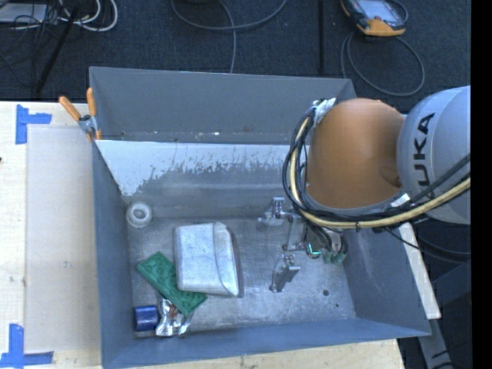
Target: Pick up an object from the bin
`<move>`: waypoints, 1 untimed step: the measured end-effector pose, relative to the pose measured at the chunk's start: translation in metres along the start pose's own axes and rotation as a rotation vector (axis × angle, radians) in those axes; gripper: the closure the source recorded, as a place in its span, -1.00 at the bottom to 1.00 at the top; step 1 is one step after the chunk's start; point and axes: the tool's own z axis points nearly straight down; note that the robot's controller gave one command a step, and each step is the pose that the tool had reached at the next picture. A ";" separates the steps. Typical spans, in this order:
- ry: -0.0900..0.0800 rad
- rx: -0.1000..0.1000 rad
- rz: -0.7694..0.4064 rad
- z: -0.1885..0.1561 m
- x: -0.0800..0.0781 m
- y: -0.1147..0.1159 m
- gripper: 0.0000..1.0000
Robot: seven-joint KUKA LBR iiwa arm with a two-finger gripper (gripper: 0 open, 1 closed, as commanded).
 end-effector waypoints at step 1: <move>-0.032 -0.005 -0.219 0.114 0.020 0.092 -1.00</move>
Offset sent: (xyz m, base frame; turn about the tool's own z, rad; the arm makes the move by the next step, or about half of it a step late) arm -0.0350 0.1129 -0.1525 -0.2621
